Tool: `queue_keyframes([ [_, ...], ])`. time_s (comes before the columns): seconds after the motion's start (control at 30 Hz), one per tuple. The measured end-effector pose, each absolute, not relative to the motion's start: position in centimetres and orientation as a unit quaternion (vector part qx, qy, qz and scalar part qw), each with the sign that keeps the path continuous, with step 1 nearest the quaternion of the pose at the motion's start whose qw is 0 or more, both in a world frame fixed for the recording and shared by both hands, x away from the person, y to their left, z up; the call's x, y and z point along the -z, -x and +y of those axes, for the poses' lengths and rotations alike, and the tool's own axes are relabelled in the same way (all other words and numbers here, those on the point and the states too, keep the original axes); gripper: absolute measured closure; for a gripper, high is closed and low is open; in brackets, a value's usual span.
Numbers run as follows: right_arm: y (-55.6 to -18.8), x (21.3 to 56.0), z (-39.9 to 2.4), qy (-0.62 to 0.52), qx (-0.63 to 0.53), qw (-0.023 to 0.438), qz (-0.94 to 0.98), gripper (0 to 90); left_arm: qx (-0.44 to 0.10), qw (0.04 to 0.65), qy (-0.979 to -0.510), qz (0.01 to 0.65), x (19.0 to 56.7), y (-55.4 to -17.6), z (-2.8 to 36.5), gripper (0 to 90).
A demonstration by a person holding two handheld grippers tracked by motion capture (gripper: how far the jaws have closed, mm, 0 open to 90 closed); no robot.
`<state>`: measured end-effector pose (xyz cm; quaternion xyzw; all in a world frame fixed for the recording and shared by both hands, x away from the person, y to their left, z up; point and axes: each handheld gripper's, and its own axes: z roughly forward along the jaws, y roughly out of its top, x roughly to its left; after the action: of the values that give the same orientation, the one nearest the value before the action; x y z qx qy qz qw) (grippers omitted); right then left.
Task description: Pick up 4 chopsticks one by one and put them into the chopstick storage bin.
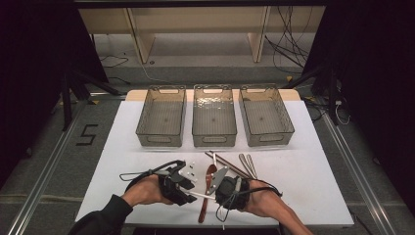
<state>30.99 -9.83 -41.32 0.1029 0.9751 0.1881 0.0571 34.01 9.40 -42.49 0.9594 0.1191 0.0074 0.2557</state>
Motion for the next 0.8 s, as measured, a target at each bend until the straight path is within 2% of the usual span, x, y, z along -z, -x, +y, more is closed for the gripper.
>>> queue_keyframes([
  [0.47,-30.6,41.5,-9.7,-0.081,-0.185,0.058,0.978,84.4,0.020,0.254,-0.964,0.082,42.6,-33.7,9.1,75.6],
  [0.7,-30.9,41.4,-10.1,-0.087,-0.183,0.069,0.977,78.5,0.028,0.258,-0.964,0.062,42.4,-33.0,8.8,82.2],
  [0.77,-31.2,41.0,-10.4,-0.103,-0.192,0.069,0.974,70.7,0.027,0.258,-0.964,0.064,42.2,-33.0,8.8,82.4],
  [0.8,-31.2,41.0,-10.4,-0.103,-0.192,0.069,0.974,70.7,0.026,0.260,-0.963,0.072,42.2,-33.1,8.9,82.4],
])
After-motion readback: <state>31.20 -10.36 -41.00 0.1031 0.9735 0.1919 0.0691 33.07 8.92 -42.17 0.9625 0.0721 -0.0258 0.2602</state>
